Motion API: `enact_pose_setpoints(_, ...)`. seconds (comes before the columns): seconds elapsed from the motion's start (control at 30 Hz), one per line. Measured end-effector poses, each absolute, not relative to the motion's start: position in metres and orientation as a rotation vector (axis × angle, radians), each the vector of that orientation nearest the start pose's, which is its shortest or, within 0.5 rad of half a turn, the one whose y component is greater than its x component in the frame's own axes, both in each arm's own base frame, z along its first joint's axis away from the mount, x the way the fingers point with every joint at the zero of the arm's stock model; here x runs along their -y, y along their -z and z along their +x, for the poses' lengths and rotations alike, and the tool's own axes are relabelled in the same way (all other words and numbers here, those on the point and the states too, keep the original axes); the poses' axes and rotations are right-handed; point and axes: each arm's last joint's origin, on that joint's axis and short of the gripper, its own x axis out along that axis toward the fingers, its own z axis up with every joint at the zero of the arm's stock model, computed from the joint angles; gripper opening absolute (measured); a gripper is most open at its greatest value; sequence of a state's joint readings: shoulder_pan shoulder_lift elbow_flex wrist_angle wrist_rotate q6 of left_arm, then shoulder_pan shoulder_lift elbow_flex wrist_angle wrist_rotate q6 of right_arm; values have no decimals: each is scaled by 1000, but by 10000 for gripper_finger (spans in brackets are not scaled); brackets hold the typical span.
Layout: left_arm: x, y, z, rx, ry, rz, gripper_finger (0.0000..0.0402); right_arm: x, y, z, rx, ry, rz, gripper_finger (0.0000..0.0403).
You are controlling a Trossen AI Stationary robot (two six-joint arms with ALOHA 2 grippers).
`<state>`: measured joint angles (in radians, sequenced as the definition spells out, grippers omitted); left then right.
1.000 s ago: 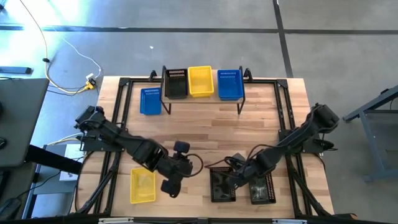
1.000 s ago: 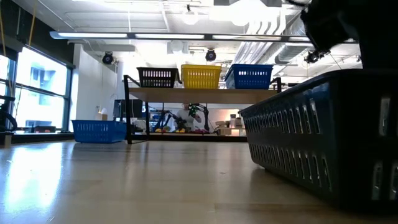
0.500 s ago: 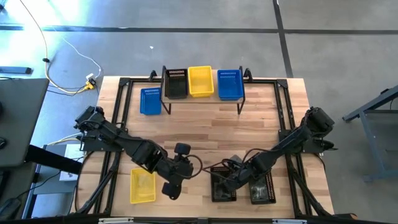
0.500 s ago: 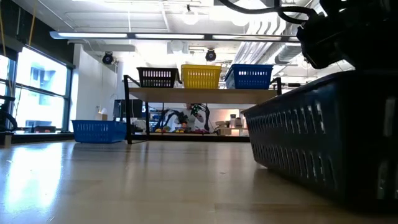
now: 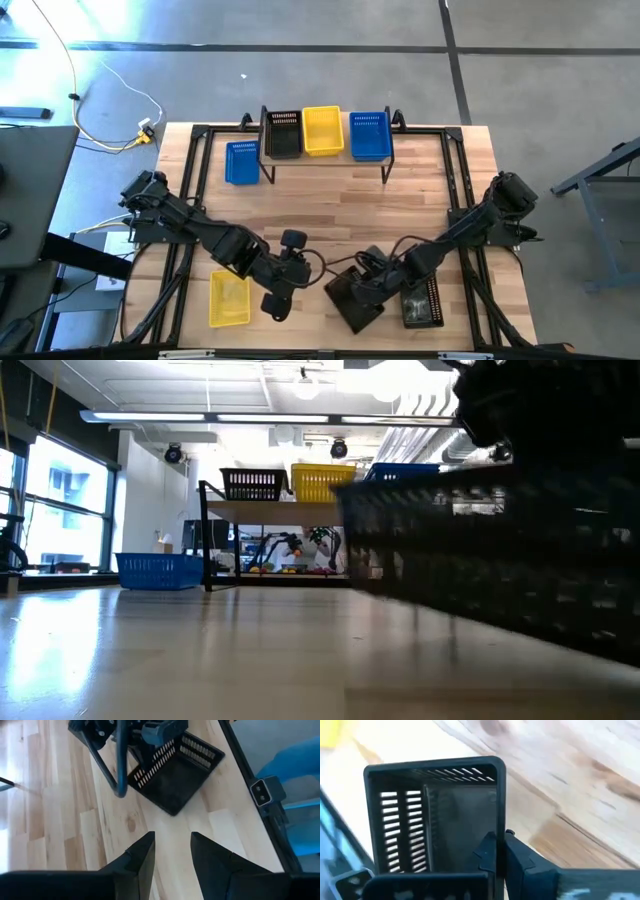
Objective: Stack baskets on shelf by color
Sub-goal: Stack the center black bin on top of the black bin on the shelf
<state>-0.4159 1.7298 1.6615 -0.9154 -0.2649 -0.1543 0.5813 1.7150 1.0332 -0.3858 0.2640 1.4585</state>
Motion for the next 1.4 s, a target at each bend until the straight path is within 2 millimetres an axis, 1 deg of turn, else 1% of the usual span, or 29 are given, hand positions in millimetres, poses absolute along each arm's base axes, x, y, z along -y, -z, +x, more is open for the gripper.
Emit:
enact_pose_setpoints(0.17,143,-328,334,-924,51,206,115,-173,-180,294,-796,410,862,2)
enact_pose_setpoints(0.33,150,-328,331,-911,69,302,115,-163,-191,312,-604,371,795,2)
enact_pose_setpoints(0.47,154,-328,328,-901,47,339,115,-154,-200,324,-475,352,724,1)
enact_pose_setpoints(0.6,158,-328,324,-900,14,378,115,-143,-206,333,-395,363,667,1)
enact_pose_setpoints(0.87,164,-326,316,-921,-55,407,115,-119,-215,346,-272,450,555,0)
enact_pose_setpoints(1.07,161,-326,313,-923,-120,460,115,-100,-224,355,-160,530,484,0)
enact_pose_setpoints(1.2,153,-324,311,-958,-189,525,115,-89,-231,360,-98,541,460,0)
enact_pose_setpoints(1.4,141,-322,309,-1016,-247,577,115,-79,-241,365,-14,543,454,0)
